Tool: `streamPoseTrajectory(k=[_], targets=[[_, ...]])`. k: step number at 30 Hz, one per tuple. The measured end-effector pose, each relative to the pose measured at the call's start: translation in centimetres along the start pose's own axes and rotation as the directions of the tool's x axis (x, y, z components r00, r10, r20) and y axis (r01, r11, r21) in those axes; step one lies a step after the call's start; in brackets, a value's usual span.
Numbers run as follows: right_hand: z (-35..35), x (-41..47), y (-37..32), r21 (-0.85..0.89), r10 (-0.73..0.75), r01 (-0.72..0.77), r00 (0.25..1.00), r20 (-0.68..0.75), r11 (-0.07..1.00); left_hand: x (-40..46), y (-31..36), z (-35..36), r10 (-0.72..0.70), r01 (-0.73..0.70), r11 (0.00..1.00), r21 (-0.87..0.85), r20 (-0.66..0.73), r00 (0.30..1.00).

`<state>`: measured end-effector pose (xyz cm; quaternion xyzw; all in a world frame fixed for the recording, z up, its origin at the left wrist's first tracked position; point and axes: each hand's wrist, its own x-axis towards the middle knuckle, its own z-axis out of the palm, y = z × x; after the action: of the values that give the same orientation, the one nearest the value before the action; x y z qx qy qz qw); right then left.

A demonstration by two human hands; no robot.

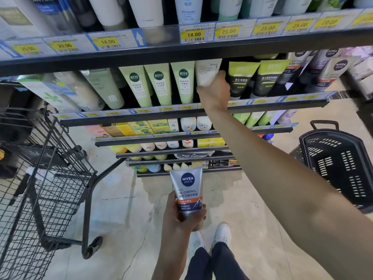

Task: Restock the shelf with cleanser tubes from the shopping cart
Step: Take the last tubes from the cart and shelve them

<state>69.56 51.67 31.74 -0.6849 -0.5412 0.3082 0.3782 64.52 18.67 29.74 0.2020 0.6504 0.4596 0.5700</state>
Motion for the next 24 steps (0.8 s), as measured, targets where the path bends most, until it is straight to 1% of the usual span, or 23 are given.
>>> streamPoseTrajectory(k=[4,7,11,18,24], targets=[[0.5,0.4,-0.2,-0.006,-0.002,0.002,1.000,-0.011,1.000,0.0,-0.4,-0.1,-0.006,0.006,1.000,0.009,-0.008,1.000],[0.8,1.1,-0.5,-0.018,0.027,-0.027,1.000,-0.015,0.999,0.1,-0.6,-0.2,-0.004,0.004,1.000,0.006,-0.007,1.000],[1.1,2.2,-0.7,-0.016,0.072,-0.072,0.997,0.009,0.997,0.3,-0.9,-0.5,0.002,-0.002,1.000,0.020,-0.003,1.000],[1.4,2.6,-0.7,0.020,0.079,-0.080,0.997,0.013,0.997,0.5,-0.7,-0.6,0.019,-0.019,1.000,0.024,-0.007,1.000],[0.9,2.4,-0.8,-0.012,0.092,-0.091,0.995,0.050,0.996,0.2,0.2,-0.6,0.042,-0.042,0.999,0.011,-0.018,0.999]])
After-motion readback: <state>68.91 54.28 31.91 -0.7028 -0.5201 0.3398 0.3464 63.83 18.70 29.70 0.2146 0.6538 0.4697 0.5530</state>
